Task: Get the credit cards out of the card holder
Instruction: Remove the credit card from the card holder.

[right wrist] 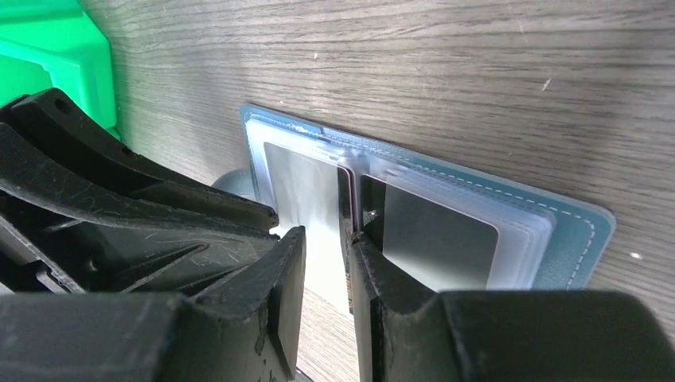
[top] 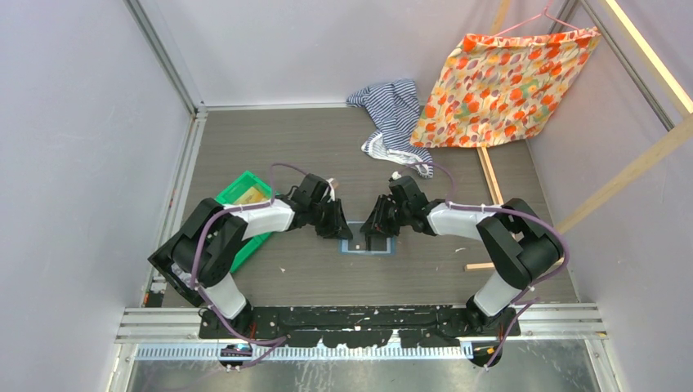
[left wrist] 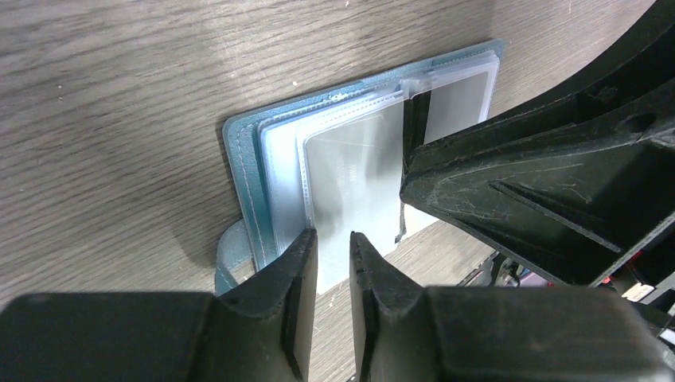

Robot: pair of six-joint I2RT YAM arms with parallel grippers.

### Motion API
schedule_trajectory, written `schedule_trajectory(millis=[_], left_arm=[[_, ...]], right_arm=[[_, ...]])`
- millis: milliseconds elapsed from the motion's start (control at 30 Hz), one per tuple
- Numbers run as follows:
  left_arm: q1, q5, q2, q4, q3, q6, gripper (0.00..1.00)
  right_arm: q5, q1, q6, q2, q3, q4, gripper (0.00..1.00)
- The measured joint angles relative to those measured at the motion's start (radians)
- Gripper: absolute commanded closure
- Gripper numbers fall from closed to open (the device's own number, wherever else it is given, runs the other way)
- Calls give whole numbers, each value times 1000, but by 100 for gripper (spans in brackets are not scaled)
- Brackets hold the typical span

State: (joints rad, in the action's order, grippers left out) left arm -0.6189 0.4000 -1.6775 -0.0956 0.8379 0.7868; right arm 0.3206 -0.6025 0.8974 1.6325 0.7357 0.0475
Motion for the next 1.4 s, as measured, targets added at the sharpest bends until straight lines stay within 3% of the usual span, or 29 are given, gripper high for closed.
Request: schedule_trajectory(millis=[233, 667, 1100, 1400], left_arm=[[2, 29, -3, 38, -6, 30, 99], [2, 45, -36, 63, -6, 50, 99], [2, -53, 59, -32, -6, 21, 99], [6, -59, 36, -36, -6, 17, 99]], right_arm=[[-3, 2, 0, 0, 0, 0, 68], [-16, 16, 4, -43, -44, -3, 67], [-40, 16, 2, -65, -47, -30, 67], [-42, 17, 2, -65, -47, -31, 68]])
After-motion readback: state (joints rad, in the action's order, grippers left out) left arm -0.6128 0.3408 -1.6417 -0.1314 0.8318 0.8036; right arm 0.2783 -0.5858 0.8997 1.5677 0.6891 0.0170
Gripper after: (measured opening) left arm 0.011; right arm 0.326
